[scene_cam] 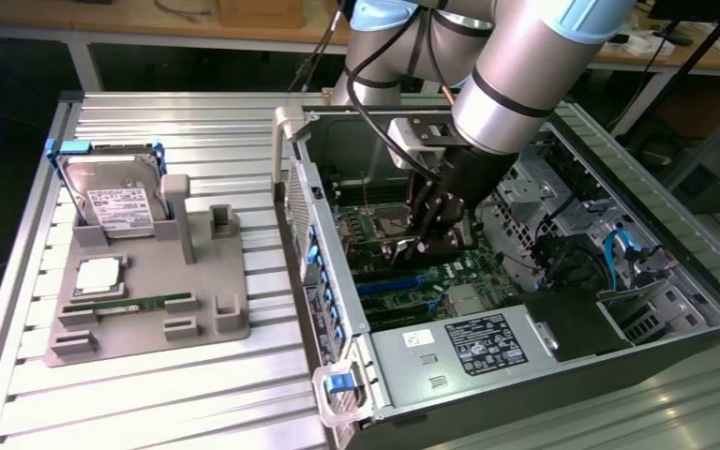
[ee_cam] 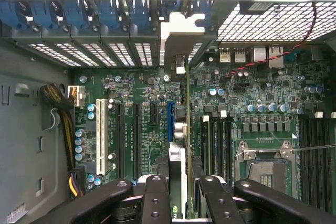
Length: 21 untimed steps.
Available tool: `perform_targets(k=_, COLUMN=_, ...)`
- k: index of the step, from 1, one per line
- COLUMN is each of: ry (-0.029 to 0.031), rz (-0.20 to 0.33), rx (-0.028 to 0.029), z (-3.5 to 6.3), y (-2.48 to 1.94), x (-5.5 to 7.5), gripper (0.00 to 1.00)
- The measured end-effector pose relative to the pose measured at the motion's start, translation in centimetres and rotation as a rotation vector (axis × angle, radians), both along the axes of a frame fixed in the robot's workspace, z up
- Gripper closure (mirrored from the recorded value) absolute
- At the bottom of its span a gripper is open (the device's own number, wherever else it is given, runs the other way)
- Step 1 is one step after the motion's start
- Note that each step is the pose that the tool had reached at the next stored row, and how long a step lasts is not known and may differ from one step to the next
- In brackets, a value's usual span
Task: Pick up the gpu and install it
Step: 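Insert the gpu into the slot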
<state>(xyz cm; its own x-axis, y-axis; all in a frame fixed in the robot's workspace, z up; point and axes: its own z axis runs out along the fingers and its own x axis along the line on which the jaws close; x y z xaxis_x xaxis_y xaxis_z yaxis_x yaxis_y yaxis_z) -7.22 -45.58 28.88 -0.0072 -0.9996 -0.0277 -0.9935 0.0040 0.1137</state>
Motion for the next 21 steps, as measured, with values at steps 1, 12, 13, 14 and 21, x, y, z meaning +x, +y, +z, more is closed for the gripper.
perform_targets(k=1, ry=0.0, rz=0.0, rx=0.0001, z=-0.02, y=-0.02, x=0.0, gripper=0.73)
perform_targets(k=12, ry=0.009, rz=0.0, rx=-0.0001, z=-0.05, y=-0.07, x=0.0, gripper=0.73)
perform_targets(k=13, ry=0.0089, rz=0.0, rx=-0.0001, z=-0.05, y=-0.07, x=0.0, gripper=0.73)
perform_targets(k=14, ry=0.009, rz=0.0, rx=-0.0001, z=-0.05, y=-0.07, x=0.0, gripper=0.73)
perform_targets(k=21, ry=0.009, rz=0.0, rx=-0.0001, z=-0.08, y=-0.19, x=0.0, gripper=0.73)
